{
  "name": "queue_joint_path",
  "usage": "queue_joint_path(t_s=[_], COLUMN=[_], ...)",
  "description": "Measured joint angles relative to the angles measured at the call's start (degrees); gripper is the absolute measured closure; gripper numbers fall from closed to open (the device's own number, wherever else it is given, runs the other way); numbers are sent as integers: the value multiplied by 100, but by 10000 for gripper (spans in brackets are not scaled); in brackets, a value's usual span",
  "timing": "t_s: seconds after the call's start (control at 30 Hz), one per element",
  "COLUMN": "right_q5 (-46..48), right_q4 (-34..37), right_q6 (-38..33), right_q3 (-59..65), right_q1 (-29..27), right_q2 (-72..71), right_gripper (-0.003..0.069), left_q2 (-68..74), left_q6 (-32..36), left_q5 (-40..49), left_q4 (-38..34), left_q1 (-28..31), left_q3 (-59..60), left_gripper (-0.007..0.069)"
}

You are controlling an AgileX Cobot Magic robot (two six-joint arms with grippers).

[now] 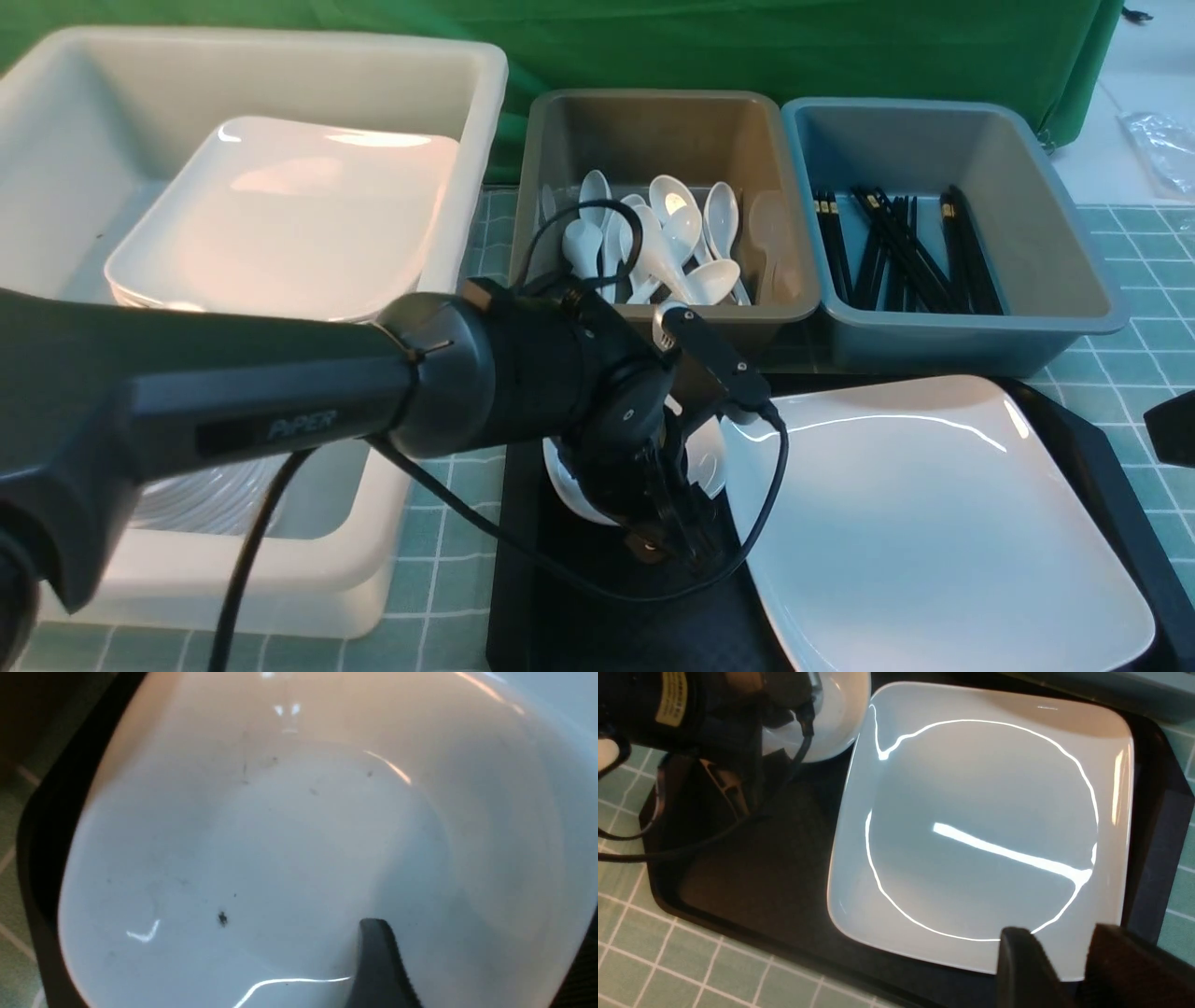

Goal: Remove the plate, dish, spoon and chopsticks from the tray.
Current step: Use the left arm to grab a small plate from the dinner plate, then use the left arm to put the small plate into the large storage box on the left

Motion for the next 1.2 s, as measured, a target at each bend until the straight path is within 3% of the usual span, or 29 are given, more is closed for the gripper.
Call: queue_joint_path(t_s=[0.13,0.2,0.33,0.53,0.77,1.2], right_q5=[0,0,0,0,0,-120], right_q4=[0,0,0,0,5,11], right_q6=[0,0,0,0,0,0], right_q3=[0,0,0,0,0,0], right_q1=[0,0,0,0,0,0], right_q2=[0,0,0,0,0,0], right_gripper=[421,421,421,421,421,419], left_q2=[19,1,-61,-273,-1083,-2889], left_q6=[-114,-309,-507,-563,-748,-1034], left_q5=[-19,-166,-179,301,894,1308], left_q4=[0,31,92,-54,-545,-546], left_q1=[-12,-38,-49,-49,-18,28], left_q3=[0,-40,-96,-95,-44,-254], left_gripper=[332,423,498,503,603,607])
